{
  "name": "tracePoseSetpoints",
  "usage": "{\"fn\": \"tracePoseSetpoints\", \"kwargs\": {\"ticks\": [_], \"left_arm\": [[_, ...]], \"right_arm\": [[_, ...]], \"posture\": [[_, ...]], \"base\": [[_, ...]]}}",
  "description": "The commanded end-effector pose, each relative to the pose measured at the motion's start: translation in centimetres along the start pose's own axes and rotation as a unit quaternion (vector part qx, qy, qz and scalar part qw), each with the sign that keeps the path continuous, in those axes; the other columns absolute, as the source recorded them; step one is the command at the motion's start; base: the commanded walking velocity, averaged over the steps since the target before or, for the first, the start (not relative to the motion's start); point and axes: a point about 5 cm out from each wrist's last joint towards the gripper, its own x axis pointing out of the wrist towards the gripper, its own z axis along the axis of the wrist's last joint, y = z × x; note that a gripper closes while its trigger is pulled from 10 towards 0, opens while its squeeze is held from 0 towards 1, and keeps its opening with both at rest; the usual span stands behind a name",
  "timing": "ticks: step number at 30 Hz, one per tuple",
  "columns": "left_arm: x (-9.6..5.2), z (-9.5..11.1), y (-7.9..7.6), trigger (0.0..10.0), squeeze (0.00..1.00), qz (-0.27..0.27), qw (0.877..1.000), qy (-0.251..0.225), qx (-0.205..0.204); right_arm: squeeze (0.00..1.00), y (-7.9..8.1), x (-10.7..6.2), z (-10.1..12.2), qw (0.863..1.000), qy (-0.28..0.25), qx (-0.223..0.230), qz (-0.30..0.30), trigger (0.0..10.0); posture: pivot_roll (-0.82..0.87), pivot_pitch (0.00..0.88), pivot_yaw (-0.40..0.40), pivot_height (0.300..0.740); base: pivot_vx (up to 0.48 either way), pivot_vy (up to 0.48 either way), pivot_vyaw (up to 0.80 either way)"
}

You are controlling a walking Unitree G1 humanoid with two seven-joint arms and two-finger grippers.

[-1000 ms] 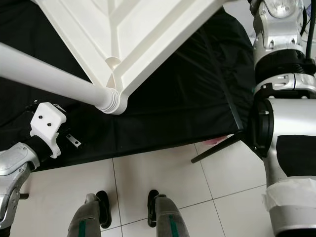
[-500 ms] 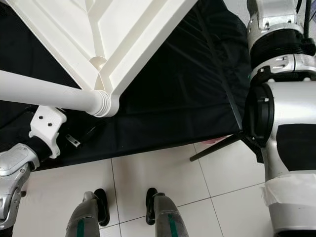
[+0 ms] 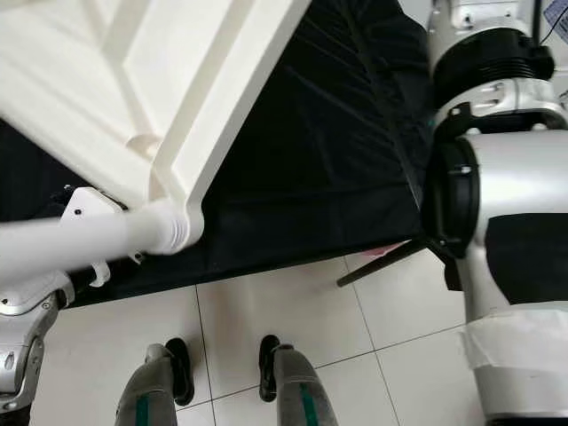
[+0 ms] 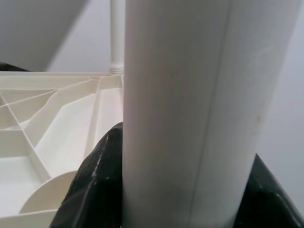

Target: Building children table

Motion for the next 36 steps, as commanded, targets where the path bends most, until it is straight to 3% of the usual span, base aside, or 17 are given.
{"fn": "tracePoseSetpoints", "kwargs": {"ticks": [1,3,6,7,8,10,12,15,18,20,27,32,34,35,36], "left_arm": [[0.1,-0.4,0.4,10.0,0.0,0.075,0.997,0.011,-0.005],[0.1,-0.2,0.4,10.0,0.0,0.076,0.997,0.011,-0.003],[0.0,-0.1,0.5,10.0,0.0,0.078,0.997,0.012,-0.003],[-0.1,-0.1,0.6,10.0,0.0,0.079,0.997,0.012,-0.002],[-0.1,-0.1,0.6,10.0,0.0,0.079,0.997,0.012,-0.002],[-0.3,0.0,0.7,10.0,0.0,0.078,0.997,0.016,0.002],[-0.3,0.0,0.7,10.0,0.0,0.078,0.997,0.016,0.002],[-0.6,0.2,1.1,10.0,0.0,0.077,0.997,0.021,0.013],[-0.7,0.2,1.2,10.0,0.0,0.076,0.997,0.022,0.016],[-0.8,0.2,1.3,10.0,0.0,0.073,0.997,0.026,0.02],[-0.7,0.2,1.4,10.0,0.0,0.068,0.997,0.029,0.02],[-0.5,0.2,1.7,10.0,0.0,0.069,0.997,0.034,0.024],[-0.4,0.3,1.8,10.0,0.0,0.07,0.997,0.036,0.027],[-0.4,0.3,1.8,10.0,0.0,0.07,0.997,0.036,0.027],[-0.4,0.3,1.9,10.0,0.0,0.069,0.996,0.04,0.03]], "right_arm": [[0.0,-1.4,1.2,4.7,0.993,-0.116,-0.012,-0.008,10.0],[0.0,-0.9,0.9,3.2,0.995,-0.099,0.022,-0.009,10.0],[0.0,-1.0,0.7,2.6,0.996,-0.087,0.032,-0.019,10.0],[0.0,-1.2,-0.2,1.1,0.996,-0.056,0.043,-0.046,10.0],[0.0,-1.2,-0.2,1.1,0.996,-0.056,0.043,-0.046,10.0],[0.0,-1.4,-2.2,-1.6,0.994,0.004,0.057,-0.09,10.0],[0.0,-1.4,-2.2,-1.6,0.994,0.004,0.057,-0.09,10.0],[0.0,-1.2,-6.3,-5.7,0.981,0.085,0.095,-0.147,10.0],[0.0,-1.0,-7.4,-6.6,0.976,0.103,0.103,-0.16,10.0],[0.0,-0.2,-9.3,-8.1,0.969,0.121,0.124,-0.174,10.0],[0.0,0.7,-10.6,-9.1,0.965,0.122,0.145,-0.182,10.0],[0.0,3.1,-11.9,-10.8,0.955,0.132,0.188,-0.189,10.0],[0.0,4.7,-12.8,-11.8,0.947,0.142,0.21,-0.197,10.0],[0.0,4.7,-12.8,-11.8,0.947,0.142,0.21,-0.197,10.0],[0.0,6.7,-13.6,-12.6,0.94,0.149,0.232,-0.2,10.0]], "posture": [[-0.01,0.249,-0.161,0.74],[0.0,0.249,-0.165,0.74],[0.0,0.249,-0.165,0.74],[0.0,0.249,-0.164,0.74],[0.0,0.249,-0.164,0.74],[0.01,0.247,-0.159,0.74],[0.01,0.247,-0.159,0.74],[0.03,0.247,-0.143,0.74],[0.04,0.248,-0.135,0.74],[0.04,0.252,-0.117,0.74],[0.03,0.257,-0.103,0.74],[0.03,0.262,-0.095,0.74],[0.04,0.265,-0.087,0.74],[0.04,0.265,-0.087,0.74],[0.03,0.27,-0.077,0.74]], "base": [[0.0,0.0,0.0],[0.0,0.0,0.0],[0.0,0.0,0.0],[0.0,0.0,0.0],[0.0,0.0,0.0],[0.0,0.0,0.0],[0.0,0.0,0.0],[0.0,0.0,0.0],[0.0,0.0,0.0],[0.0,0.0,0.0],[0.0,0.0,0.0],[0.0,0.0,0.0],[0.0,0.0,0.0],[0.0,0.0,0.0],[0.0,0.0,0.0]]}}
